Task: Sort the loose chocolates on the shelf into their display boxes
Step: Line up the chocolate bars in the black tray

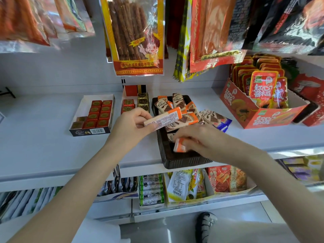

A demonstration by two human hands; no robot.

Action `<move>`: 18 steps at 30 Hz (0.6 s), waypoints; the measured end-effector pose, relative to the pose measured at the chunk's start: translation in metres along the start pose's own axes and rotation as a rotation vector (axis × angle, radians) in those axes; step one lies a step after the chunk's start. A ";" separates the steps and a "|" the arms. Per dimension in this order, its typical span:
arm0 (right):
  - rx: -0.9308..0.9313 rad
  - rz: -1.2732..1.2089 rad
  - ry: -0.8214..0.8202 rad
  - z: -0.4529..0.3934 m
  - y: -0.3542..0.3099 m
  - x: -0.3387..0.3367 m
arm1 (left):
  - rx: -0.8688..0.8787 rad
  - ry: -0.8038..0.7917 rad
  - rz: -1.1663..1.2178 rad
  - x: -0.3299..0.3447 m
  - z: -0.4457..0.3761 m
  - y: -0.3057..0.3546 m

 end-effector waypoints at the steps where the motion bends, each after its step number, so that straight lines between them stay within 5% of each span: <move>1: 0.004 0.032 0.000 -0.002 -0.002 0.006 | 0.001 0.008 0.002 -0.002 0.000 0.000; 10: -0.009 0.387 0.237 0.002 -0.006 0.012 | 0.003 0.000 0.011 -0.004 -0.002 0.002; 18: -0.054 0.416 0.158 0.012 0.000 0.026 | 0.029 -0.035 0.021 0.001 -0.003 0.001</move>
Point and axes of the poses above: each hand's wrist, its own z-axis away from the middle knuckle, its own x-axis out of the palm, y = z × x, the point moved 9 cm from there along -z, towards the middle knuckle, and after that the axes turned 2 degrees about -y, right-handed, at the moved point
